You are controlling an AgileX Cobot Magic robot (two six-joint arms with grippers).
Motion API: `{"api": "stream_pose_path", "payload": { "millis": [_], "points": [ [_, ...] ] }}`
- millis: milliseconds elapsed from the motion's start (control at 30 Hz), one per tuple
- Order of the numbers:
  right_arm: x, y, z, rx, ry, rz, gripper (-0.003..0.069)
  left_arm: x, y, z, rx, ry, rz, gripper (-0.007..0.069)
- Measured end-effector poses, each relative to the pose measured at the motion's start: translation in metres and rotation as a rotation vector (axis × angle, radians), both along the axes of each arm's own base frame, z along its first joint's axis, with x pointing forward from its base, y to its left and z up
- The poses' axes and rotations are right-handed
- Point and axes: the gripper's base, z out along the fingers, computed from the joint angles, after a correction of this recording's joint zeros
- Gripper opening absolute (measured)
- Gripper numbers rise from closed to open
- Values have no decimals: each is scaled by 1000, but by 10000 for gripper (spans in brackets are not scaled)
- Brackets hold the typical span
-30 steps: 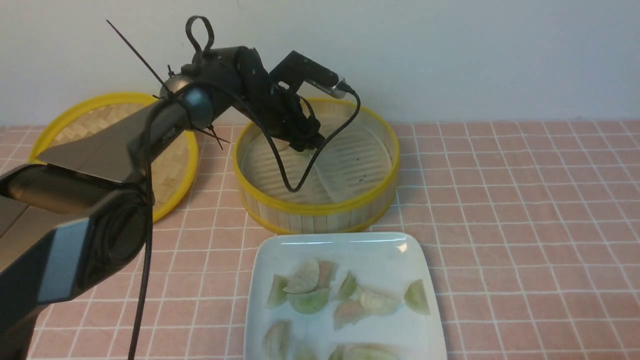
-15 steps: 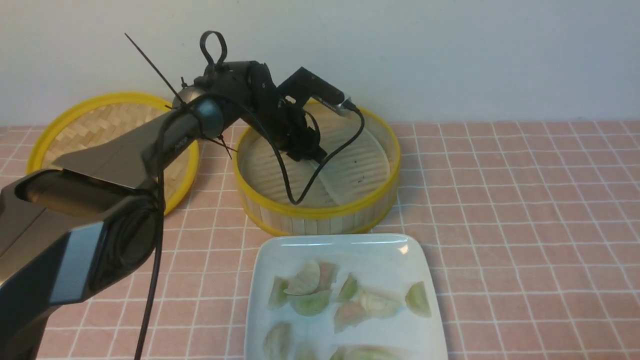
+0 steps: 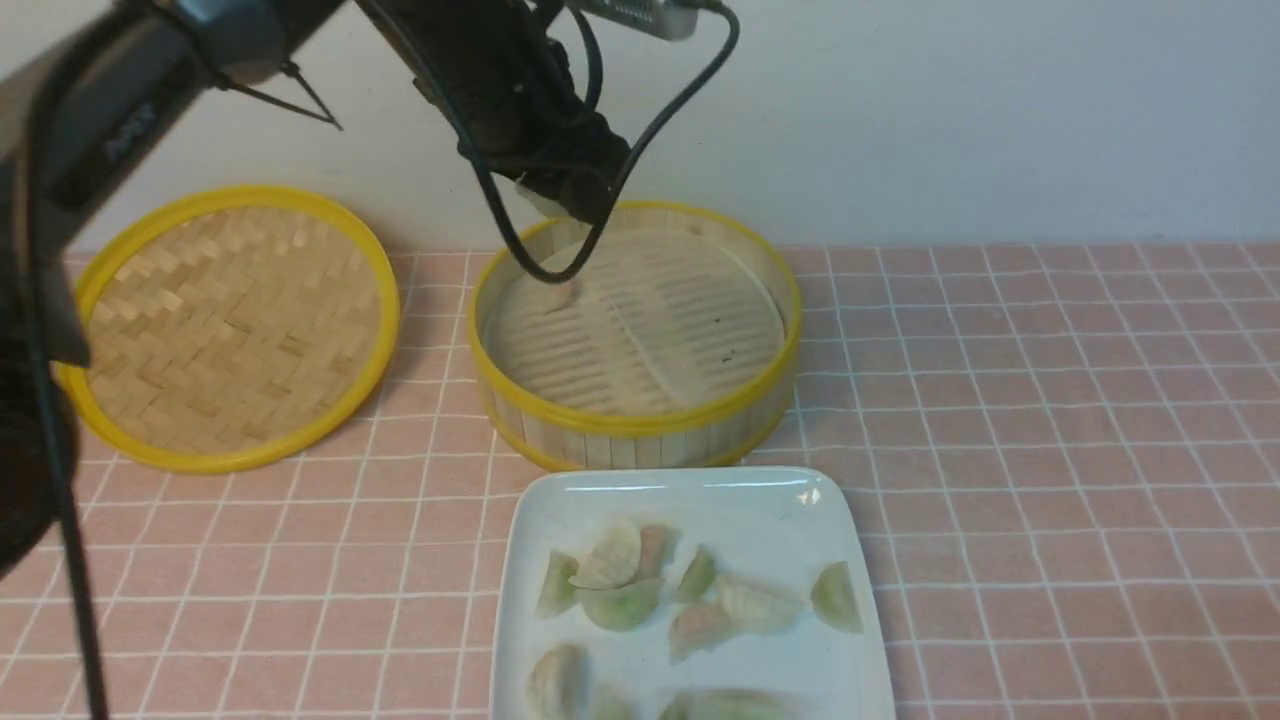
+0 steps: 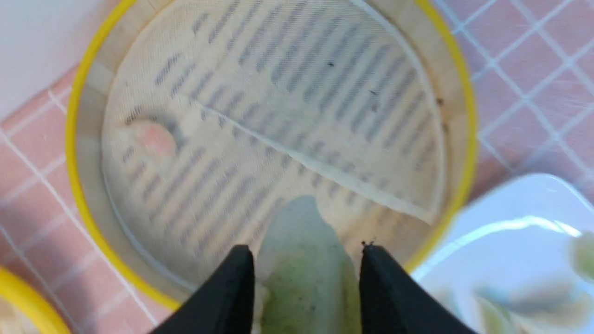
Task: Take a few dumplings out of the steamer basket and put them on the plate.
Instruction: Use the left arm to put the dumpling into the plate
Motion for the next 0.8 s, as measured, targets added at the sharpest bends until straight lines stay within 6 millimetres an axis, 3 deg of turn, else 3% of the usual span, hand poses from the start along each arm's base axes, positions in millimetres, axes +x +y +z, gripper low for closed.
{"api": "stream_pose_path", "payload": {
  "millis": [33, 133, 167, 200, 233, 267, 500, 667, 767, 800],
  "points": [
    [0, 0, 0, 0, 0, 0, -14, -7, 1, -1, -4, 23, 1, 258],
    [0, 0, 0, 0, 0, 0, -14, -37, -1, -30, 0, 179, -34, 258],
    [0, 0, 0, 0, 0, 0, -14, -39, -2, -33, 2, 189, -38, 258],
    [0, 0, 0, 0, 0, 0, -14, -52, -10, -57, 25, 261, -86, 258],
    [0, 0, 0, 0, 0, 0, -14, -52, -10, -57, 25, 261, -86, 258],
    [0, 0, 0, 0, 0, 0, -14, -60, -26, -79, 27, 259, -129, 258],
    [0, 0, 0, 0, 0, 0, -14, -68, -88, -145, 31, 174, -280, 258],
    [0, 0, 0, 0, 1, 0, -14, -71, -103, -162, 41, 144, -317, 263],
    [0, 0, 0, 0, 1, 0, -14, -69, -105, -163, 34, 123, -308, 328],
    [0, 0, 0, 0, 1, 0, -14, -68, -105, -163, 28, 122, -295, 391]
  ]
}}
